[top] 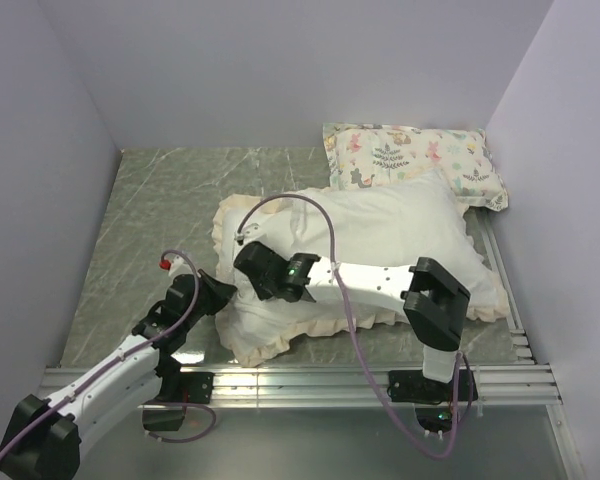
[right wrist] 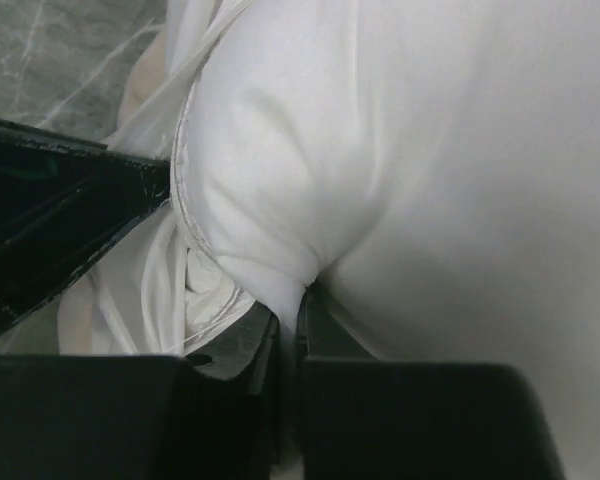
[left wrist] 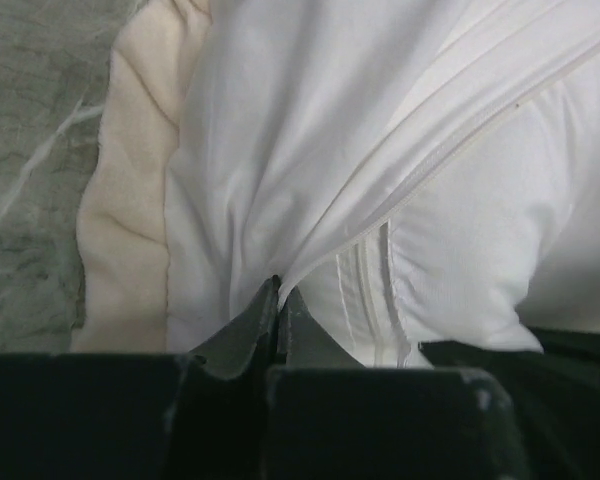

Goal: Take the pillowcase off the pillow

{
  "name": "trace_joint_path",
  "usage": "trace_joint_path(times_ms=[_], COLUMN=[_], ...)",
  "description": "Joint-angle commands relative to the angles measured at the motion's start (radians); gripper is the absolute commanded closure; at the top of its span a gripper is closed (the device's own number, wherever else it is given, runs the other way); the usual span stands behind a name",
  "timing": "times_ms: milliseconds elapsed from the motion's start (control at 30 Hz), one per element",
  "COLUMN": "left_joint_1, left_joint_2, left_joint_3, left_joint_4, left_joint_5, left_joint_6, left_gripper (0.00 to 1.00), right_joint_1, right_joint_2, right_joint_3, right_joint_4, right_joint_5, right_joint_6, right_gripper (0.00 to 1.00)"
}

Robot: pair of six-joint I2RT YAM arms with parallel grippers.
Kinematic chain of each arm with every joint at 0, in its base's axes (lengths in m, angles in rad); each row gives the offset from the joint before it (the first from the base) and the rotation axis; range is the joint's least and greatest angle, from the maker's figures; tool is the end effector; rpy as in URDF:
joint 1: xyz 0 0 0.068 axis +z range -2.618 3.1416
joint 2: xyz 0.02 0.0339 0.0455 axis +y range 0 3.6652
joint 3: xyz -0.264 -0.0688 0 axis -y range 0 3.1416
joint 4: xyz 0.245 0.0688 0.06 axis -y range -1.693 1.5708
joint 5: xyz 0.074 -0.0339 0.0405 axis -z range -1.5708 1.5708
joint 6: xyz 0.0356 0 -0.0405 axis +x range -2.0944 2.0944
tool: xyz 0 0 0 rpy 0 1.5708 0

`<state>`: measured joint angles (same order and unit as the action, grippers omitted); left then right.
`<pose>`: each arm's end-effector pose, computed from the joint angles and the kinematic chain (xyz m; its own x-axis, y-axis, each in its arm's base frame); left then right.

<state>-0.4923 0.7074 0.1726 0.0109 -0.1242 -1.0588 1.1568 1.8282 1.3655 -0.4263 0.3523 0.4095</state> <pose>0.1390 -0.0696 0.1571 -0.5425 -0.6907 -0.4782 -0.2009 0.6594 -0.7245 0.1725 0.3621 0.2297 -0.5938 -0.4225 -0.6848 -0.5836 0.8120 0.0051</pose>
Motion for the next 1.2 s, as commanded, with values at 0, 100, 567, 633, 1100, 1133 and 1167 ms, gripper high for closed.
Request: trace_joint_path(times_ms=[0, 100, 567, 633, 1100, 1133, 1167], left_joint_1=[0.000, 0.000, -0.080, -0.095, -0.189, -0.198, -0.209], left_joint_2=[-0.013, 0.006, -0.098, -0.109, 0.084, 0.066, 0.050], left_joint_3=[0.045, 0.088, 0.300, 0.323, 0.305, 0.279, 0.263], left_joint_4=[-0.086, -0.118, -0.304, -0.331, -0.250, -0.253, -0.262], left_joint_5=[0.038, 0.069, 0.035, 0.024, -0.043, -0.051, -0.055], left_joint_6=[0.040, 0.060, 0.037, 0.002, -0.064, -0.075, -0.101], left_gripper=[1.00, 0.95, 0.24, 0.24, 0.36, 0.46, 0.57], right_joint_1=[-0.138, -0.218, -0.243, -0.241, -0.223, -0.224, -0.226], right_joint_2=[0.010, -0.053, -0.116, -0.115, -0.072, -0.075, -0.075], right_joint_3=[-0.063, -0.092, -0.089, -0.088, -0.009, -0.002, 0.004], right_joint_4=[0.069, 0.164, 0.222, 0.227, 0.190, 0.184, 0.181], right_joint_5=[-0.249, -0.349, -0.211, -0.199, -0.171, -0.165, -0.158], right_joint_6=[0.035, 0.067, 0.155, 0.161, 0.147, 0.143, 0.140], right_gripper=[1.00, 1.00, 1.00, 1.00, 1.00, 1.00, 1.00])
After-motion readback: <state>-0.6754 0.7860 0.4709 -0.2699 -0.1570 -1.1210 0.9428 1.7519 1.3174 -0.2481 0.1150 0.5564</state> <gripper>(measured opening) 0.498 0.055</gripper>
